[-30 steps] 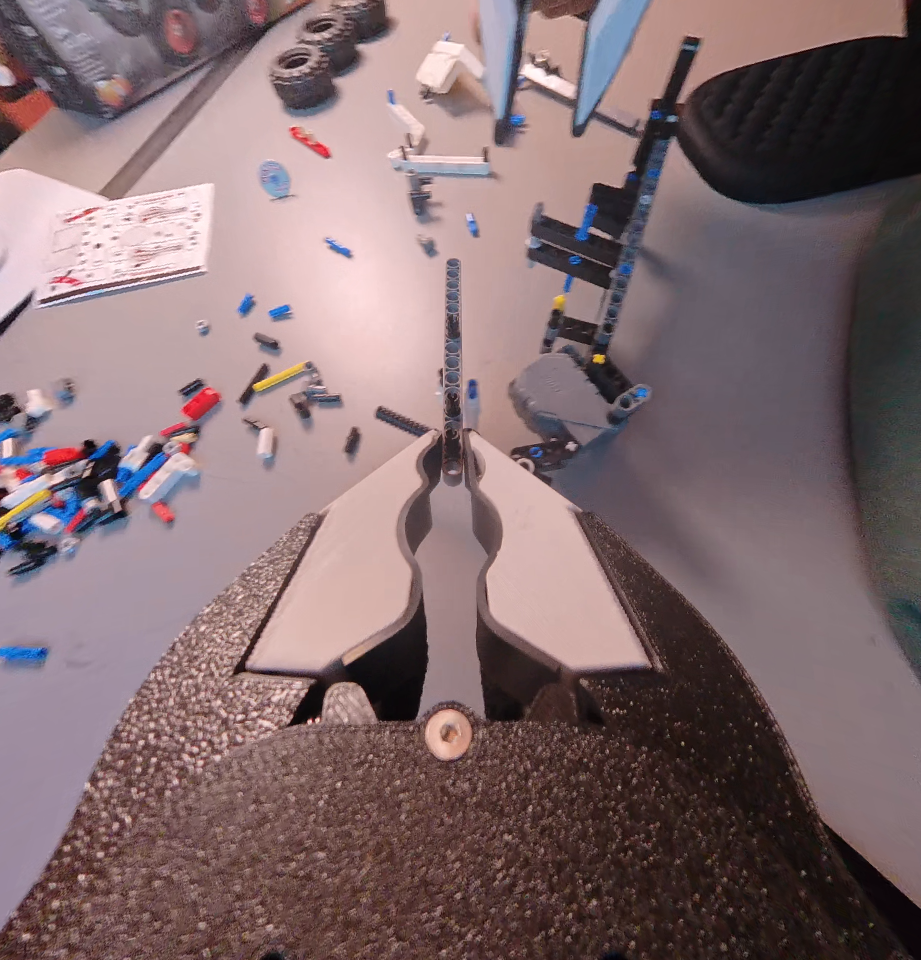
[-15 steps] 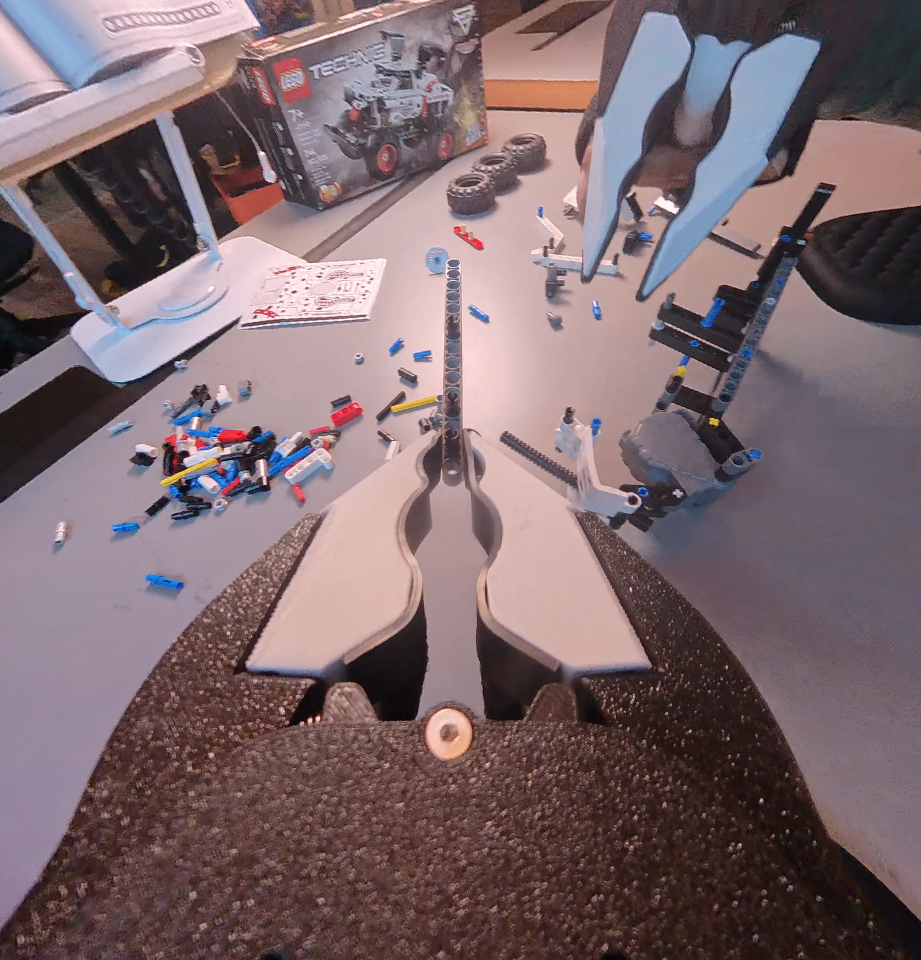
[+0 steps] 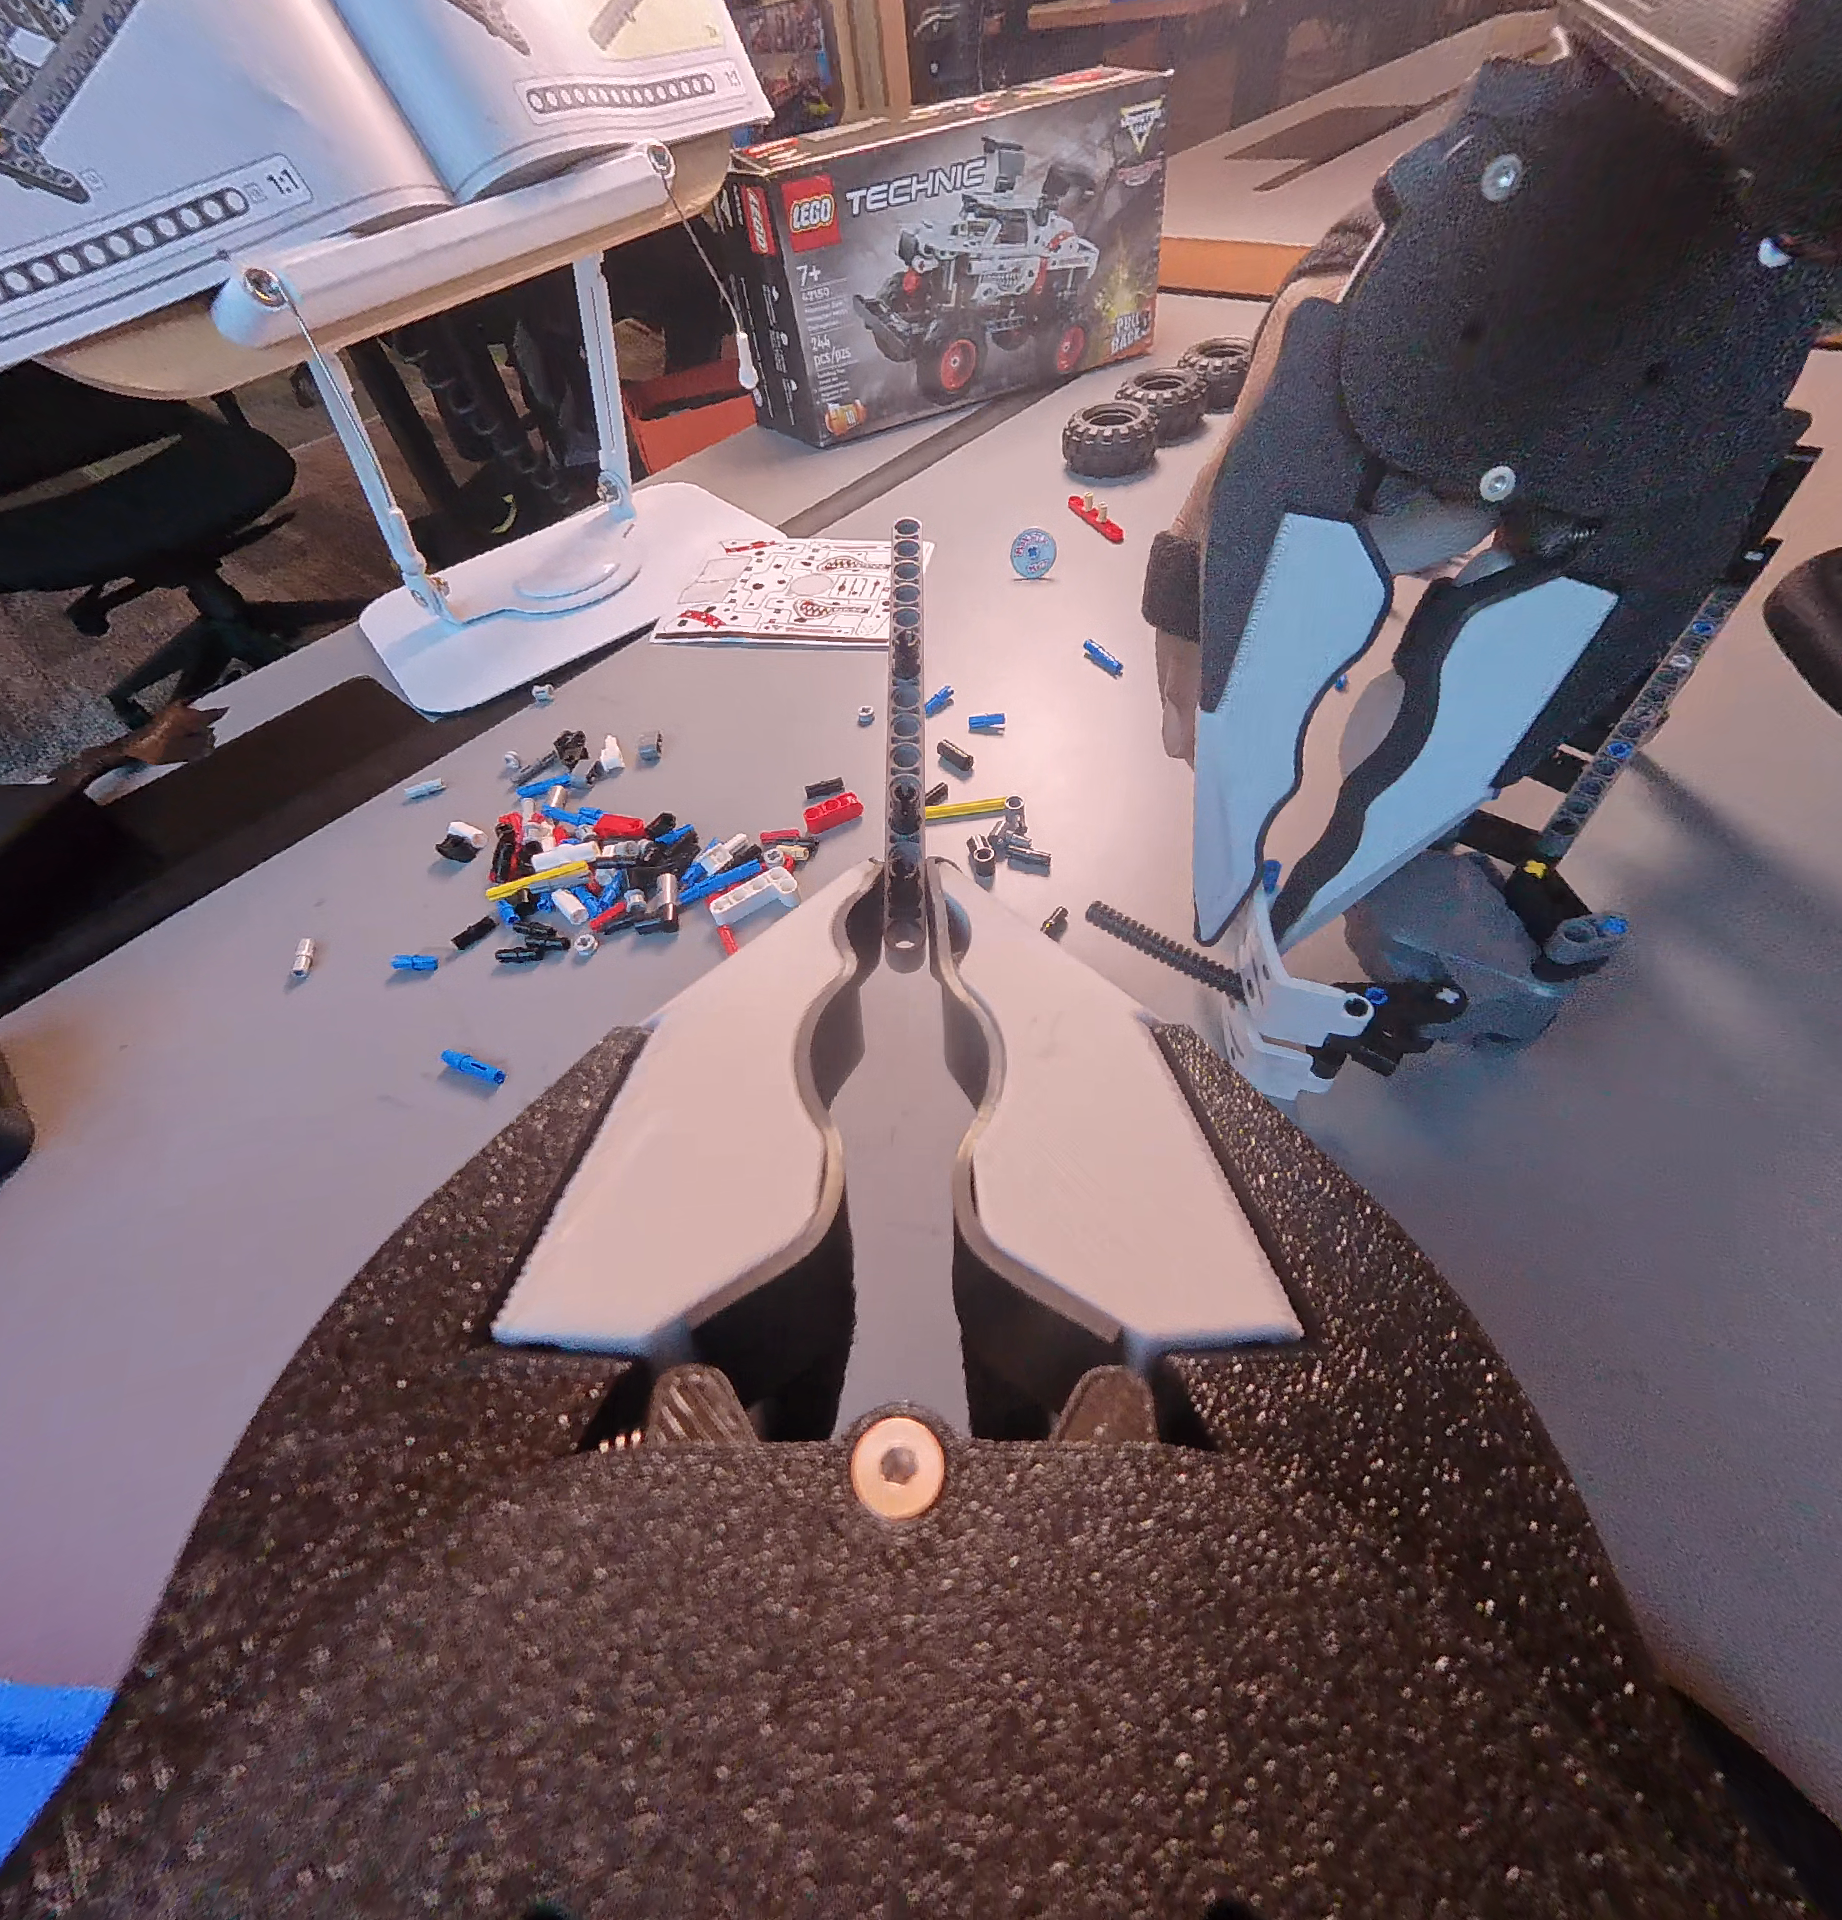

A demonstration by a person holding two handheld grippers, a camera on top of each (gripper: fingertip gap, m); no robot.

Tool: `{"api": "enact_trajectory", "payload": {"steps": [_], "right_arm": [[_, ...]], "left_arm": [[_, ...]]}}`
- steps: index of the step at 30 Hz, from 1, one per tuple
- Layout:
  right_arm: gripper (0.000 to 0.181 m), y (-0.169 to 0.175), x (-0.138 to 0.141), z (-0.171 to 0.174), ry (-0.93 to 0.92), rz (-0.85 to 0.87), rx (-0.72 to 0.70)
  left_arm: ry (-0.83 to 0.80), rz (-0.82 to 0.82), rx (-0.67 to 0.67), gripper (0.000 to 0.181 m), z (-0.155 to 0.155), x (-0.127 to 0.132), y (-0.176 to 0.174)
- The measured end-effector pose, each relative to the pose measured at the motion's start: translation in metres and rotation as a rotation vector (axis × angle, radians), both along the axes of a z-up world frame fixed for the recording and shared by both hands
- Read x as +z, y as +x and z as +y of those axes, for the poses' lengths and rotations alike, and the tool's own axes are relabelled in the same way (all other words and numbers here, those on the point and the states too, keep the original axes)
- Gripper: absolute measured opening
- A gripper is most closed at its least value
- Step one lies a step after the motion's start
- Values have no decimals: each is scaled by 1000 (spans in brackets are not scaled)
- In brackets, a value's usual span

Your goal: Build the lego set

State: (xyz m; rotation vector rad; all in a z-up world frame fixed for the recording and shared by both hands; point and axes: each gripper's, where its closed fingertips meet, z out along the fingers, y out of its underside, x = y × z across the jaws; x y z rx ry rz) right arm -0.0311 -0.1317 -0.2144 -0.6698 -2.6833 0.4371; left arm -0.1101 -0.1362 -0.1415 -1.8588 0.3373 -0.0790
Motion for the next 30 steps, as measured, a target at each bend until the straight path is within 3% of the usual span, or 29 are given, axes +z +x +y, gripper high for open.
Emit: {"api": "enact_trajectory", "payload": {"steps": [7, 13, 16, 23, 30], "right_arm": [[13, -15, 8, -7, 247, 259, 370], [27, -29, 11, -11, 351, 374, 482], [38, -35, 24, -11, 289, 434, 417], [39, -27, 53, 5, 54, 440, 139], [49, 40, 69, 28, -256, 213, -136]], "left_arm": [[7, -10, -1, 7, -1, 1, -1], [-7, -8, -1, 7, 0, -3, 0], [-10, -16, 7, 7, 1, -4, -1], [-23, -35, 10, 7, 2, -7, -2], [-13, -31, -34, 8, 2, -6, 8]]}}
